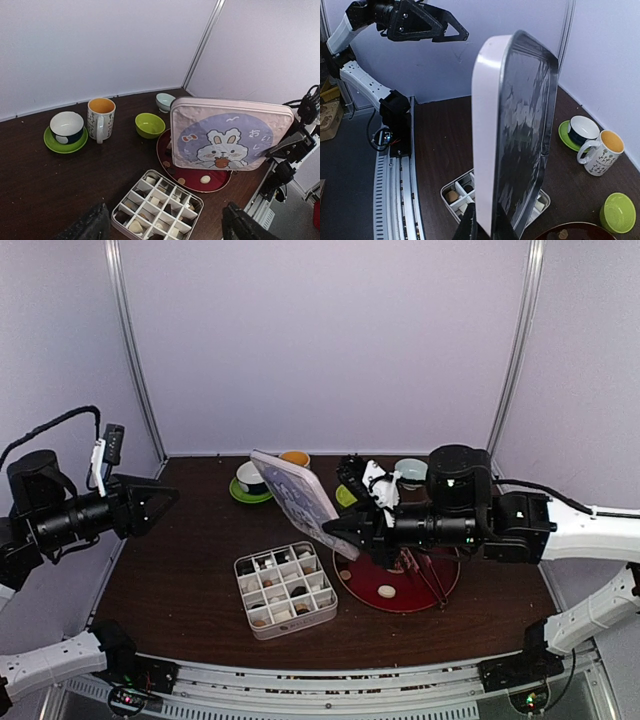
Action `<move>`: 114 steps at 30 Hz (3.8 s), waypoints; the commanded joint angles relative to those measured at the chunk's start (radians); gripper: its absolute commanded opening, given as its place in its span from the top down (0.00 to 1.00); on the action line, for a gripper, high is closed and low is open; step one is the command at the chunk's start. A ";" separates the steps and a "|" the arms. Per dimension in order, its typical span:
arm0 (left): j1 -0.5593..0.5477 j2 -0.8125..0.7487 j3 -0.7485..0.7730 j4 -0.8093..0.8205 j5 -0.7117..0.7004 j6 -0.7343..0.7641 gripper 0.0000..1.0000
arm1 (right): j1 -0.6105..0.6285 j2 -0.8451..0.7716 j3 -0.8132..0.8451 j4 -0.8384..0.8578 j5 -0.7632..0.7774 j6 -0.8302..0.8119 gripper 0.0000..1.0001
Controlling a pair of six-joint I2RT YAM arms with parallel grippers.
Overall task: Pack the chocolate
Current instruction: Place the box lid on the packing box.
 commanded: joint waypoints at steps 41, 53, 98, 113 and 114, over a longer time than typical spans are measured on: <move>0.092 0.044 -0.395 0.018 0.101 -0.327 0.22 | -0.183 0.547 0.163 0.400 -0.694 0.938 0.96; 0.090 0.184 -0.539 0.275 0.236 -0.316 0.27 | -0.312 0.662 0.095 0.585 -0.810 1.126 0.93; 0.090 0.376 -0.741 0.674 0.437 -0.386 0.57 | -0.406 0.743 0.124 0.282 -0.841 0.884 0.81; 0.060 0.452 -0.756 0.847 0.494 -0.445 0.65 | -0.420 0.774 0.184 0.128 -0.787 0.773 0.75; 0.055 0.461 -0.755 0.858 0.492 -0.447 0.65 | -0.420 0.773 0.187 0.112 -0.780 0.762 0.75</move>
